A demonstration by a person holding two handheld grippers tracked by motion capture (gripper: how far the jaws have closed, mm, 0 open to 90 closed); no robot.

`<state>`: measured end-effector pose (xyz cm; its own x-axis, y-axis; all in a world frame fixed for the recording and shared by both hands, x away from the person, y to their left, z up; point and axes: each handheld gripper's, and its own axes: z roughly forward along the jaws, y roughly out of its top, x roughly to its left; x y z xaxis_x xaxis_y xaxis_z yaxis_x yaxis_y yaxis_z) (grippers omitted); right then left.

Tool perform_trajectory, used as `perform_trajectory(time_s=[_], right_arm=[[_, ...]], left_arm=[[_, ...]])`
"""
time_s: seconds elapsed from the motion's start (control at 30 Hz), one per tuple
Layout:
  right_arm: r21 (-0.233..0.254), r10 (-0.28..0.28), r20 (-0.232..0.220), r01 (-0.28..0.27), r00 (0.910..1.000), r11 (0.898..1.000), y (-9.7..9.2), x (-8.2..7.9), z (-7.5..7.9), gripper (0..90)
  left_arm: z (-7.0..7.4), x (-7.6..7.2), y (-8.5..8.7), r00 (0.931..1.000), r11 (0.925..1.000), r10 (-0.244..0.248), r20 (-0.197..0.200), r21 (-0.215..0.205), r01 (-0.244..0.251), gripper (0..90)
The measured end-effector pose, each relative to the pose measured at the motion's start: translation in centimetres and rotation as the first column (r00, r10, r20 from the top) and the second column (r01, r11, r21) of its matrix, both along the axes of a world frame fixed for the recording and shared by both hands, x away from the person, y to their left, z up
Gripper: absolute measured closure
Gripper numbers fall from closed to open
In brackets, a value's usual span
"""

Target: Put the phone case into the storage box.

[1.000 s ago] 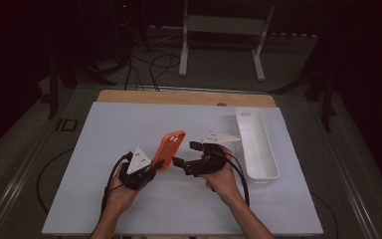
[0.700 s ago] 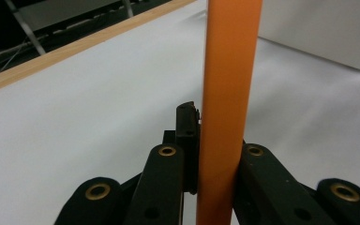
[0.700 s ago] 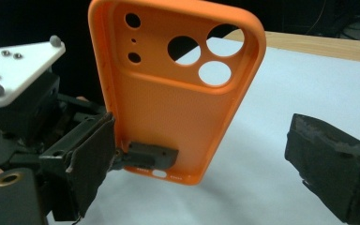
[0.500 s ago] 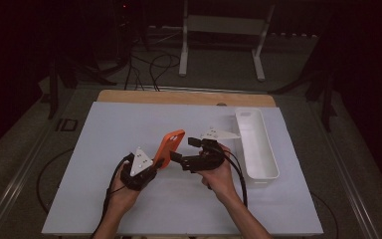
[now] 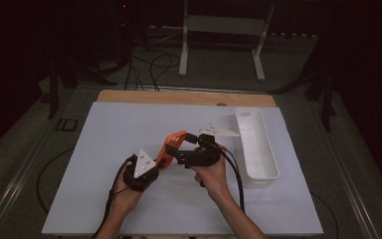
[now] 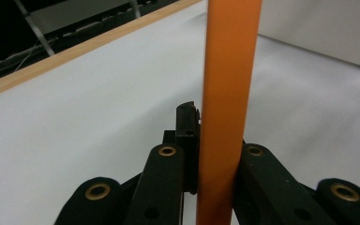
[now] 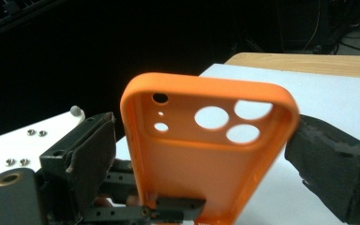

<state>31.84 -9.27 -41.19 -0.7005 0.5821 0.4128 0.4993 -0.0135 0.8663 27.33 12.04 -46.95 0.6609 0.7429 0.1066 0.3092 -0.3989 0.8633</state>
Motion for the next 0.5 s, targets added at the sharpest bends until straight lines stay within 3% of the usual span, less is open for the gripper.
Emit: perform_trajectory(time_s=[0.23, 0.5], right_arm=[[0.022, -0.025, -0.014, 0.025, 0.9996, 0.999, 0.3, 0.1, -0.1, 11.8], [0.03, -0.061, -0.024, 0.061, 0.9979, 0.998, 0.3, 0.2, -0.3, 14.3]], left_arm=[[0.0, -0.1, -0.3, 1.0, 0.9999, 0.005, 0.001, -0.009, -0.005, 85.2], [-0.3, -0.3, -1.1, 0.9997, 0.9996, 0.003, -0.026, -0.028, -0.004, 85.0]])
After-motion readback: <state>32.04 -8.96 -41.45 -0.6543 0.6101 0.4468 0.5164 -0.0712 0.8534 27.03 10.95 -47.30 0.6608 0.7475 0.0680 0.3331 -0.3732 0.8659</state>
